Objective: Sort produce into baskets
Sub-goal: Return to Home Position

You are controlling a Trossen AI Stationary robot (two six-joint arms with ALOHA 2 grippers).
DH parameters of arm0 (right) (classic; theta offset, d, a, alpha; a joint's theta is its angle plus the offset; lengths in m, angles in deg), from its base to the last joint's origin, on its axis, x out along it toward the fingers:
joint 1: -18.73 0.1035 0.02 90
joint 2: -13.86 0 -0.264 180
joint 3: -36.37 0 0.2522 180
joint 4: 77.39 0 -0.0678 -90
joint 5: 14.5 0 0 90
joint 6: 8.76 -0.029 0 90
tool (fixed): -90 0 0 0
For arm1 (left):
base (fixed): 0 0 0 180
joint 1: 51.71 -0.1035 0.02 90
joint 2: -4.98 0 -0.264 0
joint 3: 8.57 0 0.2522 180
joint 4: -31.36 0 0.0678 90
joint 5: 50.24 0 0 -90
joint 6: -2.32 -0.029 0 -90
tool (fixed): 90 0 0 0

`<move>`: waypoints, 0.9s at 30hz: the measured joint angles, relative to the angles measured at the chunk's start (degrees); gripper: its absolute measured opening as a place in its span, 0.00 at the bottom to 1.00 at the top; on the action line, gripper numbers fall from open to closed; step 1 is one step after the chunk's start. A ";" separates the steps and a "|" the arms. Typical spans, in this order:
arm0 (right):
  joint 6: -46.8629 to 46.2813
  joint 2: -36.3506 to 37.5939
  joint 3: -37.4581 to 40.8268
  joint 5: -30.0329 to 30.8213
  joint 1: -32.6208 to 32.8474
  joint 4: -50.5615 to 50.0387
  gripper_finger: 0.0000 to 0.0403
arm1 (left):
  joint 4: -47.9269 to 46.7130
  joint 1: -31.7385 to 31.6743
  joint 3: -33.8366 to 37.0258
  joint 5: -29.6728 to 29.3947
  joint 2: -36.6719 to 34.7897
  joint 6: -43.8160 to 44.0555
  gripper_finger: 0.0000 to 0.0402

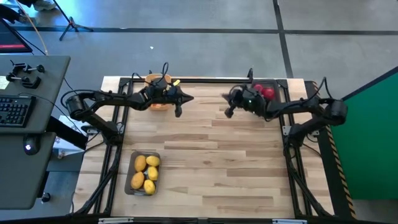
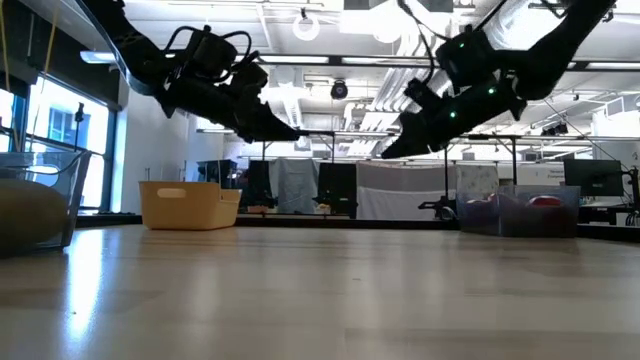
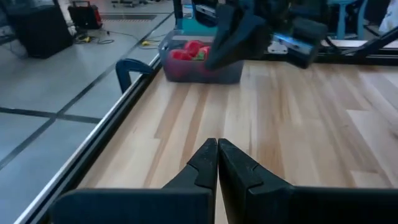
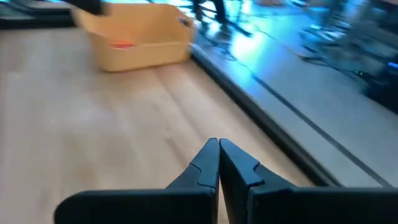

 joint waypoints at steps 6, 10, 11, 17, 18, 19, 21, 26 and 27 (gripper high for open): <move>0.12 6.75 4.04 -4.80 2.66 1.79 0.00 | 9.39 1.41 3.00 0.26 -0.04 2.02 0.00; 0.35 13.01 8.88 -0.36 4.52 2.20 0.00 | 15.30 1.60 5.81 1.69 -0.04 4.73 0.00; 0.48 14.70 10.16 -0.24 4.82 2.25 0.00 | 16.10 1.60 6.39 2.44 -0.04 5.14 0.00; -0.21 25.11 16.39 -6.41 5.11 2.18 0.00 | 16.65 1.61 7.48 4.12 -0.52 6.35 0.00; -0.43 27.02 17.47 -6.66 5.12 1.97 0.00 | 16.63 1.62 7.48 4.26 -0.79 6.34 0.00; -0.44 28.87 18.48 -6.58 5.12 1.92 0.00 | 16.62 1.62 7.48 4.57 -1.20 6.12 0.00; -0.12 32.75 20.78 -5.34 5.12 1.78 0.00 | 16.51 1.62 7.50 5.44 -2.49 6.05 0.00; -0.21 40.20 25.13 -2.30 5.20 -0.79 0.00 | 13.21 1.47 7.47 5.73 -5.70 5.00 0.00; -0.36 41.40 25.75 -2.19 5.20 -1.23 0.00 | 12.94 1.47 7.48 5.66 -5.86 5.00 0.00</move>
